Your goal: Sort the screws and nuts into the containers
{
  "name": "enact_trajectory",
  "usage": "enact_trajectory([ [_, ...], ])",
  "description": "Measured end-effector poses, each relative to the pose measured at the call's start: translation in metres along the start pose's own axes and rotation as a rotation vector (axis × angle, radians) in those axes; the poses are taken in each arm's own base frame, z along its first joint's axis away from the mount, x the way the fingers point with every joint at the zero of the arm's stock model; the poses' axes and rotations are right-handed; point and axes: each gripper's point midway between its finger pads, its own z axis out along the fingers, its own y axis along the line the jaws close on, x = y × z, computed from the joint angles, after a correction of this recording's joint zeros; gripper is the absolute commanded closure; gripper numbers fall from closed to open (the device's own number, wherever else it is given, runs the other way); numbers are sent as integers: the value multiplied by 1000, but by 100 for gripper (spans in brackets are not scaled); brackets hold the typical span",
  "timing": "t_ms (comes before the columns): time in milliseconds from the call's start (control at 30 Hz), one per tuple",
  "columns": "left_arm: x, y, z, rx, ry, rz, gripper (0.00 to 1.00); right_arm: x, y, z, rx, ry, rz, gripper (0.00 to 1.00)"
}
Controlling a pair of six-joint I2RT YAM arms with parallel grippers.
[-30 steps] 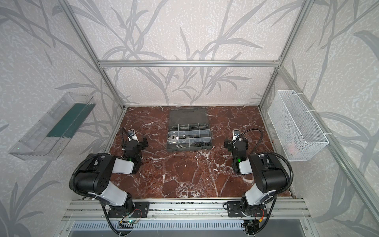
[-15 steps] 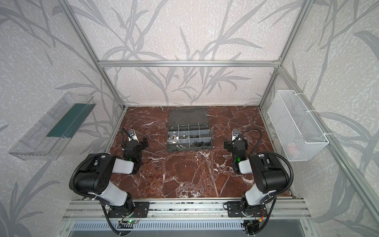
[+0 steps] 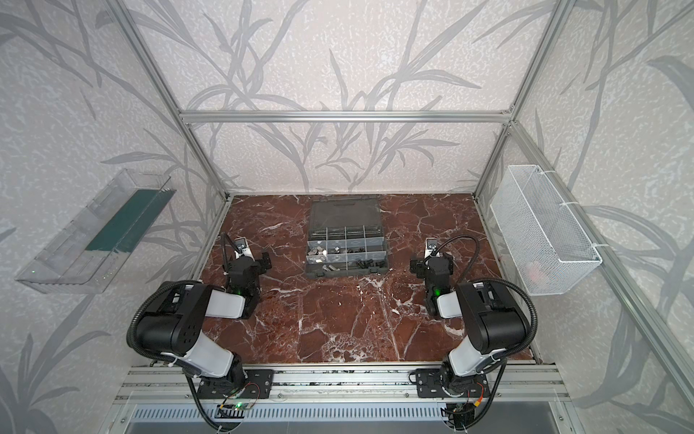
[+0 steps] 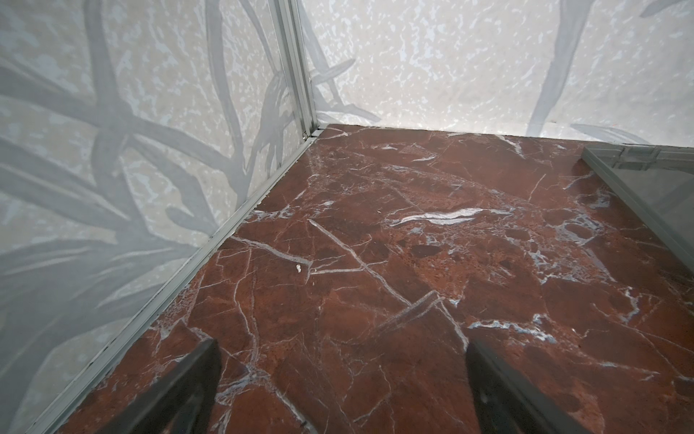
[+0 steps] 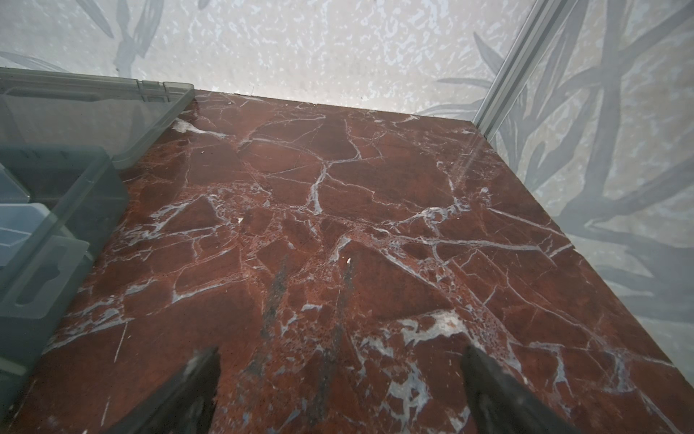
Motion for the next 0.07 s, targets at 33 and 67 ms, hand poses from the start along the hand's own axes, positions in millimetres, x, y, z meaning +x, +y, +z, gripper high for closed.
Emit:
enact_trajectory([
  [33, 0, 0, 0, 0, 0, 0, 1, 0, 0, 0, 0, 0, 0, 1],
  [67, 0, 0, 0, 0, 0, 0, 1, 0, 0, 0, 0, 0, 0, 1],
])
